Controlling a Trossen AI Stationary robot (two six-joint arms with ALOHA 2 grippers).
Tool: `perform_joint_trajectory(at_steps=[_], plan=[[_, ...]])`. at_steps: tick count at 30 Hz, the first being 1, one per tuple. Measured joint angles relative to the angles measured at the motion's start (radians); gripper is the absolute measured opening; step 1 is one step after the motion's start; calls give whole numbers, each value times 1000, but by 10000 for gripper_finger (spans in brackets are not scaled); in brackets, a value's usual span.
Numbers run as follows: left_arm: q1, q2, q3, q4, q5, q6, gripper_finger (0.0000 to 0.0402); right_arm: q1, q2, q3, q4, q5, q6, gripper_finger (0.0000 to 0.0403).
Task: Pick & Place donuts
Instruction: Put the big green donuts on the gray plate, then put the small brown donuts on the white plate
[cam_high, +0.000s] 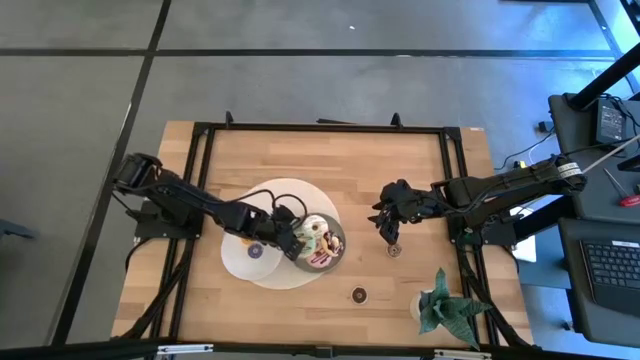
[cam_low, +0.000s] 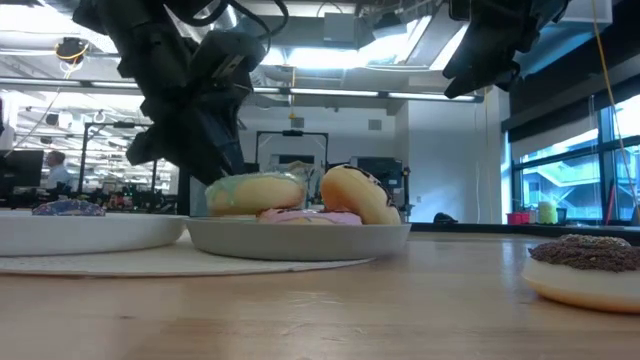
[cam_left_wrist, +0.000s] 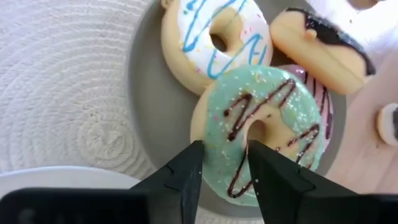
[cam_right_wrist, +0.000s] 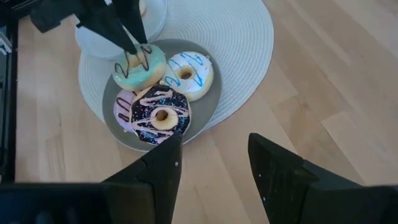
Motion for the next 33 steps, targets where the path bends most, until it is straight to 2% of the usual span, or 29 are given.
perform_joint_trajectory(at_steps=[4, 13, 16, 19, 22, 24, 25, 30, 33], plan=[[23, -17, 0, -25, 55, 12, 127, 0, 0, 0, 0, 0, 0, 185], [36, -35, 0, -28, 50, 41, 128, 0, -1, 2, -19, 0, -1, 185], [46, -67, 0, -38, 47, 67, 128, -5, -15, 26, -161, -27, 19, 185], [59, -110, 0, -34, 41, 95, 128, -7, -25, 43, -311, -86, 124, 185], [72, -141, 0, -32, 40, 113, 128, -5, -19, 43, -394, -140, 245, 185], [78, -155, 0, -24, 37, 120, 128, 3, -6, 43, -442, -207, 262, 185], [79, -159, 0, -26, 31, 121, 128, 11, 1, 39, -447, -231, 259, 185], [79, -160, 0, -6, -15, 122, 128, 62, 27, -8, -371, -221, 275, 184], [79, -155, 0, -5, -15, 122, 128, 84, 48, -44, -328, -219, 342, 184]])
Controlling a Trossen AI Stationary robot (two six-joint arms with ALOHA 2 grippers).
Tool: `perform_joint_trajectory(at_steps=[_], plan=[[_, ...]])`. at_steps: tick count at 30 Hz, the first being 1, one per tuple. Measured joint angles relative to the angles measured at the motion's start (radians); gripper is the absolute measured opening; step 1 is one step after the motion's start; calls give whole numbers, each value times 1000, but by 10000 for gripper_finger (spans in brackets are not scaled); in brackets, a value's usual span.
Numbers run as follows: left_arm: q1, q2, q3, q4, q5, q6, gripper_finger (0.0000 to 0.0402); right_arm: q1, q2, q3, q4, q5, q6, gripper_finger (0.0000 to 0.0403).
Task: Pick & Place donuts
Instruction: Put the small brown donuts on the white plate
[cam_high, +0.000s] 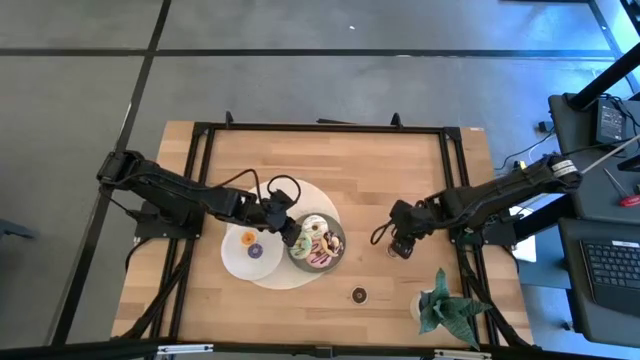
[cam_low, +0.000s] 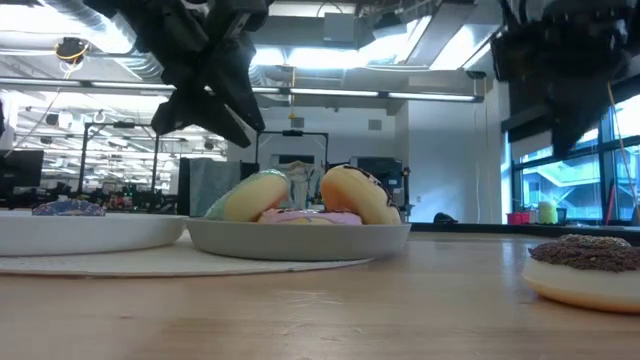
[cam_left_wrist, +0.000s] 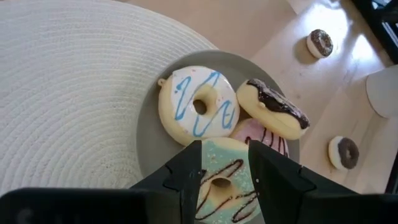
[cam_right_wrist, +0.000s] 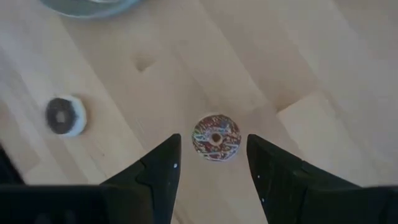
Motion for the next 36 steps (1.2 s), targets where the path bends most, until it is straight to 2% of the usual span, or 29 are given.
perform_joint_trajectory(at_steps=[8, 20, 28, 32, 36], plan=[[0, 0, 0, 0, 0, 0, 128, 31, 100, -92, 13, -4, 86, 184], [0, 0, 0, 0, -11, 0, 128, 32, 269, -100, 122, -22, 74, 184], [0, 0, 0, -1, -11, 0, 127, 32, 326, -100, 133, -22, 75, 182], [0, 0, 0, -1, -11, 0, 127, 32, 326, -100, 133, -26, 77, 158], [0, 0, 0, -1, -11, 0, 127, 32, 326, -100, 130, -27, 73, 113]])
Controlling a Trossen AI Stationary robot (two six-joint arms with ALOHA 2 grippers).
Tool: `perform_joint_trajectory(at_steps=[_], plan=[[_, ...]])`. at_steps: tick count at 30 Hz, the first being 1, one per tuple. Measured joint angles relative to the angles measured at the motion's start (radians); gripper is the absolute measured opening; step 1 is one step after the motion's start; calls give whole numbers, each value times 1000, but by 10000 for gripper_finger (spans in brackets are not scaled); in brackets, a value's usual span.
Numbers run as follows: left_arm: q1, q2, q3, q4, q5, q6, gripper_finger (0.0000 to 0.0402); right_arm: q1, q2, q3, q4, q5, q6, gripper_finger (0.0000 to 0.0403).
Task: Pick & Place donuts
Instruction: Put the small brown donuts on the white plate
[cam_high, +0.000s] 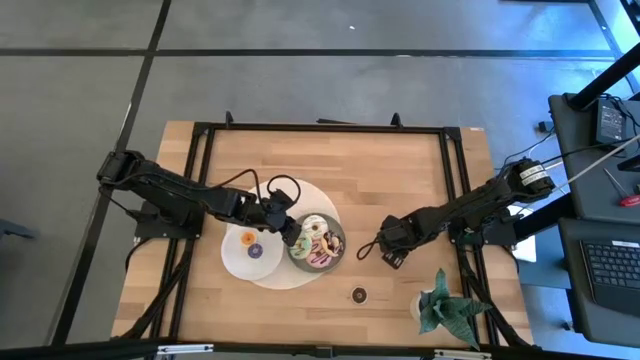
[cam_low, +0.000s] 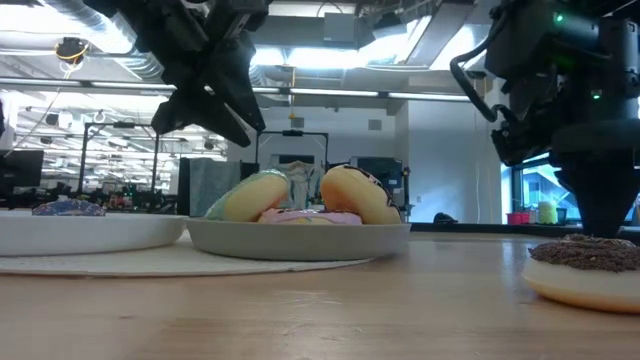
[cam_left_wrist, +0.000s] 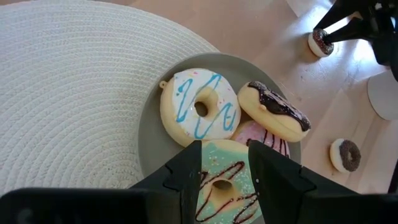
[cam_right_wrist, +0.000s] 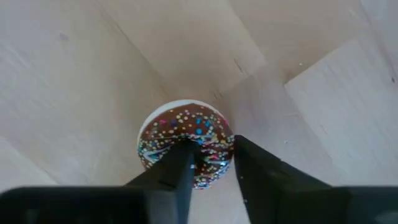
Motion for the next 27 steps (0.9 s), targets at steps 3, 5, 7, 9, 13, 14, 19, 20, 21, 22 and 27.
perform_joint_trajectory(at_steps=[3, 5, 7, 9, 13, 14, 19, 20, 21, 22, 27], plan=[[0, 0, 0, 0, 0, 0, 127, 0, 0, 0, -1, 0, -1, 76], [0, 0, 0, 1, 0, -1, 127, 0, 0, 1, -3, 0, -3, 54], [0, 0, 0, 5, 0, -7, 127, 0, -2, 12, -28, 1, -23, 37], [-1, 1, 0, 31, 0, -8, 127, 0, -7, 38, -55, 1, -48, 27], [-2, 1, 0, 95, -2, -8, 127, -3, -14, 136, -135, 17, -99, 22], [-2, 1, 0, 115, -4, -8, 127, -3, -14, 166, -147, 36, -110, 25], [0, 1, 0, 229, -18, -8, 127, -19, -14, 320, -154, 212, -178, 36], [0, 1, 0, 249, -26, -8, 127, -28, -14, 351, -151, 251, -187, 36], [0, 1, 0, 268, -33, -6, 127, -39, -14, 380, -144, 285, -197, 35], [0, 1, 0, 290, -38, 4, 127, -50, -14, 410, -139, 315, -208, 34], [-1, 1, 0, 420, -44, 114, 127, -96, -14, 528, -27, 439, -290, 31]])
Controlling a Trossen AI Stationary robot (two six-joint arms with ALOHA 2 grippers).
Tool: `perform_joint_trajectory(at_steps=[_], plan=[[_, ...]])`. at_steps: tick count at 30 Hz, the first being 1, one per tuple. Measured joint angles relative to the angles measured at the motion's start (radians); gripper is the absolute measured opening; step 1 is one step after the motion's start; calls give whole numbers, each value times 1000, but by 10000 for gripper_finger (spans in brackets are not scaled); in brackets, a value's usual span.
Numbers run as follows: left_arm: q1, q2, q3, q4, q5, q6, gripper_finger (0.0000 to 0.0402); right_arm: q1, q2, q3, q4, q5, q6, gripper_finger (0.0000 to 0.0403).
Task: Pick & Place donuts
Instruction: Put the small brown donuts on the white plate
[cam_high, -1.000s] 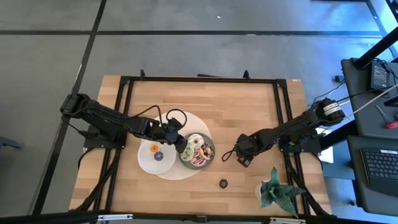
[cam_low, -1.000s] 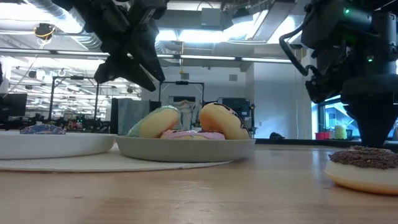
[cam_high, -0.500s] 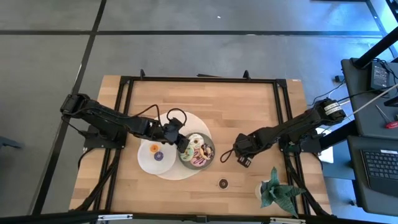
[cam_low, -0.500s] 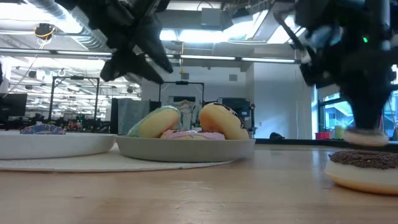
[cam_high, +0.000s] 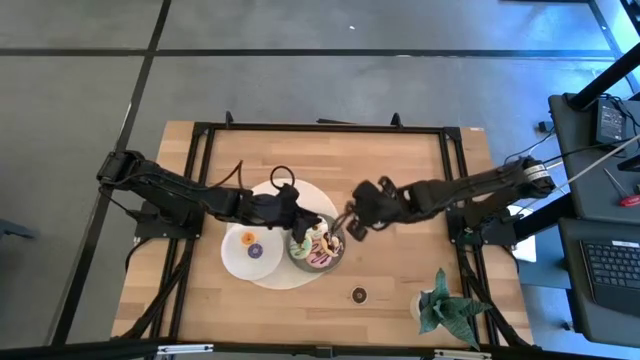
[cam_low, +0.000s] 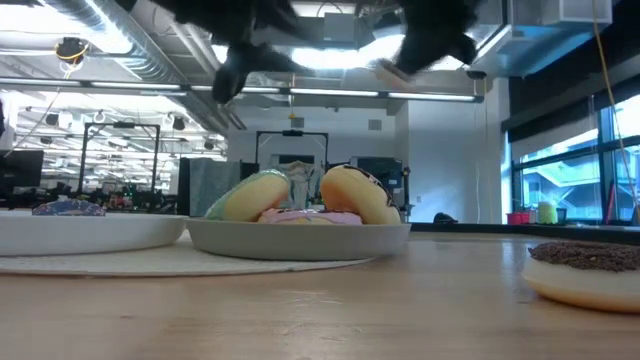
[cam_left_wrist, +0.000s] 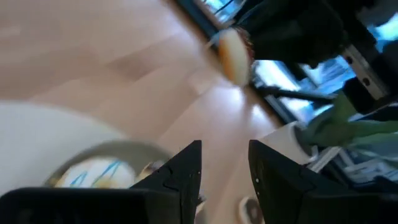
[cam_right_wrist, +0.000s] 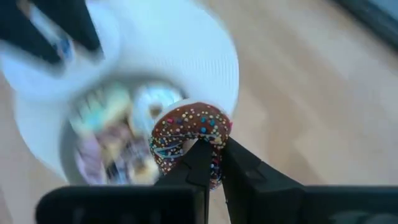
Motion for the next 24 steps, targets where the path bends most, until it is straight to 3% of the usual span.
perform_joint_trajectory(at_steps=[10, 24], plan=[[0, 0, 0, 127, -125, 81, 127, -62, 0, 46, 263, 39, -130, 34], [0, 0, 0, 211, -234, 198, 127, -76, 23, 44, 328, 37, -132, 35]])
